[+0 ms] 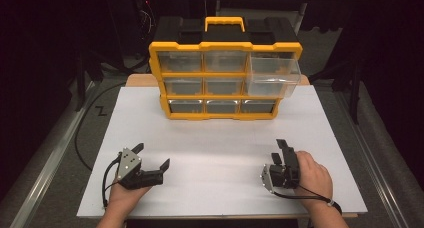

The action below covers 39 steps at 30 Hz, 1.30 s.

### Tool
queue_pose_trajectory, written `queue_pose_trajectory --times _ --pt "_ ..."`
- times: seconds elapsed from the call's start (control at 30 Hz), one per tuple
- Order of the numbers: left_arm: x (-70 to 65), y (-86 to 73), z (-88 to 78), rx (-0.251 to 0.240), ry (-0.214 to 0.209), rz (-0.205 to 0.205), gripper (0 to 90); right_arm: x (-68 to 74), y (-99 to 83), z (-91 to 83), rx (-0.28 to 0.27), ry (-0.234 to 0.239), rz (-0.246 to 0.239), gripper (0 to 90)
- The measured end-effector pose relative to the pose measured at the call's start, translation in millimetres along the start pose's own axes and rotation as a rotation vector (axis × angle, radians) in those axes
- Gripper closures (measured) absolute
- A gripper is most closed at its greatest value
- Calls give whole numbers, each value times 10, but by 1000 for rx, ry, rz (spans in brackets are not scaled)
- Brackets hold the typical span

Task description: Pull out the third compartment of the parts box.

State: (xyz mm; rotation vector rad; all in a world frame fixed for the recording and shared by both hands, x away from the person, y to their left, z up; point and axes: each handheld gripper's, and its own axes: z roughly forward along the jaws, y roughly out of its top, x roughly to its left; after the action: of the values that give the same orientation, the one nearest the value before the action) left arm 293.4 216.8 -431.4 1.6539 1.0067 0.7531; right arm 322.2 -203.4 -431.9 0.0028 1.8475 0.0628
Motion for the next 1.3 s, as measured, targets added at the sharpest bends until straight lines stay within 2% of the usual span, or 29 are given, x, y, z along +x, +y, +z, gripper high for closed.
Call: queue_pose_trajectory --times 0.07,0.13,0.17,0.2,0.37,0.47,0.67,0.7,0.77,0.8,0.83,0.97,1.0,1.03,1.17,1.27,1.3 --pt "1 -2 -3 2 3 1 6 14 9 6 6 17 8 265" --pt "1 -2 -5 1 4 -1 6 31 17 28 -13 17 -18 141" --pt "1 -1 -7 1 5 -1 6 39 20 26 -4 23 -14 102" --pt "1 -1 -7 0 5 -2 6 46 20 33 1 24 -13 27" --pt "12 0 -5 2 9 -3 5 41 8 18 -2 -8 12 8" --pt "22 0 -4 3 9 -5 5 2 -8 2 -18 -24 70 8" --pt "41 0 -4 7 16 -12 5 -46 -95 18 -7 50 335 9" --pt "44 0 -3 11 17 -11 5 -58 -119 32 -9 76 394 10" --pt "49 0 0 16 19 -11 5 -62 -165 58 -4 117 543 10" --pt "52 0 3 18 20 -14 6 -67 -184 68 -8 132 575 10" --pt "54 1 5 20 20 -15 6 -73 -209 73 -5 153 633 11" --pt "64 0 9 26 20 -20 6 -95 -291 86 -17 205 792 11" --pt "68 0 9 29 20 -21 6 -99 -306 88 -20 215 819 12" --pt "70 0 10 30 20 -23 6 -106 -331 85 -23 231 873 13" --pt "88 0 11 36 17 -33 6 -122 -411 78 -60 274 1028 20" --pt "103 1 12 37 9 -52 6 -126 -456 67 -95 297 1118 20" --pt "106 -1 13 37 6 -59 6 -126 -469 58 -112 307 1167 21"
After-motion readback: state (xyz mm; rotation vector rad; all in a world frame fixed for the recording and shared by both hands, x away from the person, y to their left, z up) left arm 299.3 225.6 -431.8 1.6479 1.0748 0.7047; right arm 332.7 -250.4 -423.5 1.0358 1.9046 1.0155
